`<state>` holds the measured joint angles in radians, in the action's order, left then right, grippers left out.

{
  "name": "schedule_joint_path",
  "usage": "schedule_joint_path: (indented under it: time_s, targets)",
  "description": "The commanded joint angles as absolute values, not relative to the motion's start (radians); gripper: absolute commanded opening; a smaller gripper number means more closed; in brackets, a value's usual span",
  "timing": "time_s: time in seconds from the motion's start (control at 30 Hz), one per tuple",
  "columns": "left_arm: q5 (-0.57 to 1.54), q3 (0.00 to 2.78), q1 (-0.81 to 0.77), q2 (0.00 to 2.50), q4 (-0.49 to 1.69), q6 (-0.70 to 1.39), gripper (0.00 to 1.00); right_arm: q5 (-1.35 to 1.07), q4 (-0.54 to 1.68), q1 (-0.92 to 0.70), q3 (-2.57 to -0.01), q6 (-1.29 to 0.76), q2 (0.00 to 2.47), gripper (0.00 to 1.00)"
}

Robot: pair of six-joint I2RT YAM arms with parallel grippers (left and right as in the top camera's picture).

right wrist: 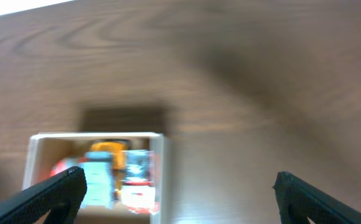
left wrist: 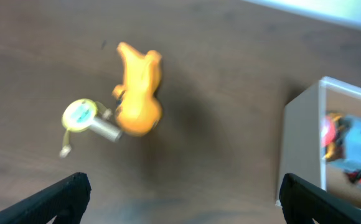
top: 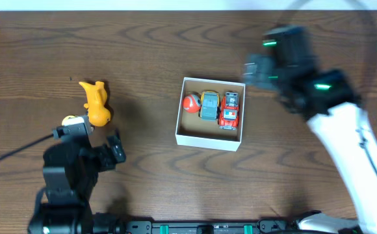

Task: Pack container

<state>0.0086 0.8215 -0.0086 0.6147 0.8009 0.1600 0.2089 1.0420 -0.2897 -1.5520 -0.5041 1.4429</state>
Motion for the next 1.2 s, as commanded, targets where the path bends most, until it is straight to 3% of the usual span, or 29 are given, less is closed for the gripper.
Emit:
schedule_joint_path:
  time_s: [0.0, 0.27, 0.47, 0.83, 1.17]
  targets:
    - [-0.086, 0.953, 0.019, 0.759, 0.889, 0.167, 0.98, 0.155, 1.116, -0.184, -1.544, -0.58, 1.451, 0.99]
    - [-0.095, 1.235, 0.289, 1.158, 1.107, 0.186, 0.98, 0.102, 1.168, -0.001, -1.455, -0.519, 1.458, 0.99]
    - [0.017, 1.246, 0.434, 1.307, 1.098, 0.185, 0.98, 0.097, 1.143, 0.016, -1.387, -0.466, 1.459, 0.99]
    - [0.019, 1.245, 0.459, 1.547, 1.052, 0.186, 0.98, 0.097, 1.141, 0.016, -1.351, -0.447, 1.459, 0.99]
    - [0.02, 1.245, 0.459, 1.596, 1.008, 0.249, 0.98, 0.1, 1.148, 0.015, -1.351, -0.385, 1.459, 0.99]
